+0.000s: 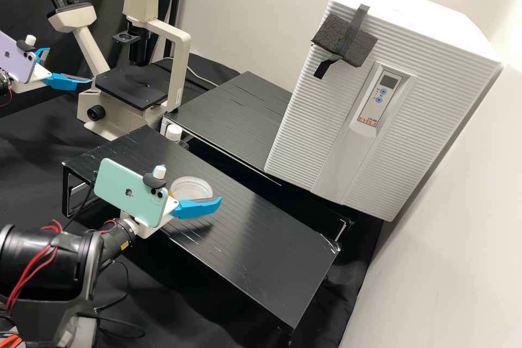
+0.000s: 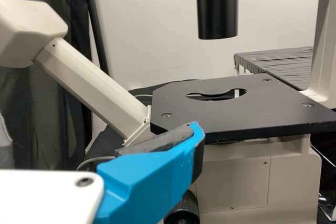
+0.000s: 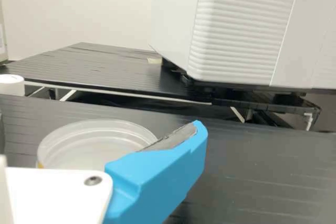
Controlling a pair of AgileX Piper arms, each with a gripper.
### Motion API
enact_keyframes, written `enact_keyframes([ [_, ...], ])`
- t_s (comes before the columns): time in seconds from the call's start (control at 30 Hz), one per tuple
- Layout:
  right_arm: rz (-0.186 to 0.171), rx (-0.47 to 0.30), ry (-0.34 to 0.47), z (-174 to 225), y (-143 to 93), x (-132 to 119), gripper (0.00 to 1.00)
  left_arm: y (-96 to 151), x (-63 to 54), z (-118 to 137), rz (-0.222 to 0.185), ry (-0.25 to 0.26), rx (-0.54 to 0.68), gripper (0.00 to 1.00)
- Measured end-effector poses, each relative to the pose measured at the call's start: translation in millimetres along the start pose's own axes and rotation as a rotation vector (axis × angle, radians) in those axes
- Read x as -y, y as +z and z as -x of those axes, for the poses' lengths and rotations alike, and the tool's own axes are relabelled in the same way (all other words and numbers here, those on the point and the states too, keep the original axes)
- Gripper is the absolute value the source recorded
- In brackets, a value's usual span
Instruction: Open the petri dish lid.
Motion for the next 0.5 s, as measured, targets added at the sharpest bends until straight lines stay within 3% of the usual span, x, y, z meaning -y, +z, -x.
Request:
enact_keyframes([
  [0.3, 0.007, -0.007, 0.001, -4.8, 4.1, -1.5, 1.0, 0.0, 0.0, 0.0, 0.0, 0.0, 0.0, 1.0],
  [0.5, -0.019, -0.002, 0.008, -5.3, 5.4, -2.7, 1.0, 0.0, 0.0, 0.0, 0.0, 0.0, 0.0, 1.0],
])
